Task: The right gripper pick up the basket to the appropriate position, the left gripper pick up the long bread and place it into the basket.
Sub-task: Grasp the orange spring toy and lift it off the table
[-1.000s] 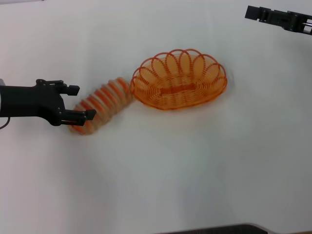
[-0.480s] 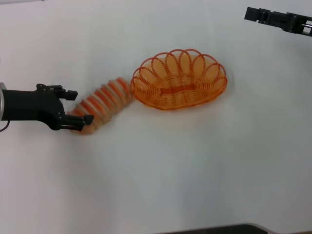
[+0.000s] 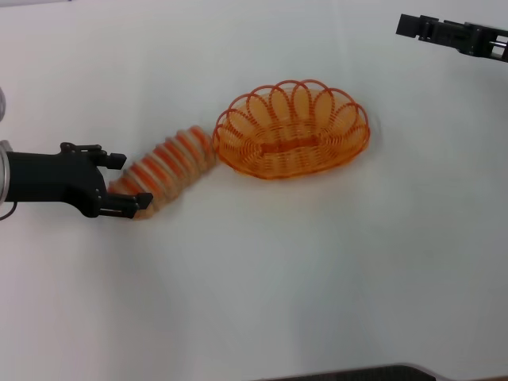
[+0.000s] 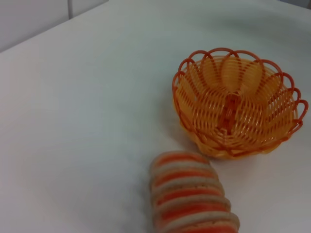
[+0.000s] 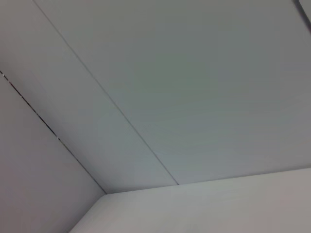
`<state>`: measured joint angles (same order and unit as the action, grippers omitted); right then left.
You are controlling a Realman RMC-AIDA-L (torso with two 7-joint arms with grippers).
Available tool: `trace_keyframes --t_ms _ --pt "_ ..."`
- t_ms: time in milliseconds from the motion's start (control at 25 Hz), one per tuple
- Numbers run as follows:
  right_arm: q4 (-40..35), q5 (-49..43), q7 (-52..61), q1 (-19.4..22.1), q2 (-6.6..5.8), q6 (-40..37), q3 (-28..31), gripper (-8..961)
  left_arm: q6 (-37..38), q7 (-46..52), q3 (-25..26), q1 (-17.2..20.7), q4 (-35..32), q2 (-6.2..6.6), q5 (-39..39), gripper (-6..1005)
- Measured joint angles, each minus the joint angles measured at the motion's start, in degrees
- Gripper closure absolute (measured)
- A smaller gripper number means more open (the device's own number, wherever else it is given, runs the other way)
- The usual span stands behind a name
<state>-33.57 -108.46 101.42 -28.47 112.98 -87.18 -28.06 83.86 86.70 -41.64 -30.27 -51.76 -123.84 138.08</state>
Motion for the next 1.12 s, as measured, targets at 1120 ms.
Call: trace_keyframes --t_ms 1120 --pt "0.08 0.01 0.00 1.00 0.40 -0.53 -0.06 38 -3.95 -0.47 -1.88 0.74 2.61 -0.17 -0.41 221"
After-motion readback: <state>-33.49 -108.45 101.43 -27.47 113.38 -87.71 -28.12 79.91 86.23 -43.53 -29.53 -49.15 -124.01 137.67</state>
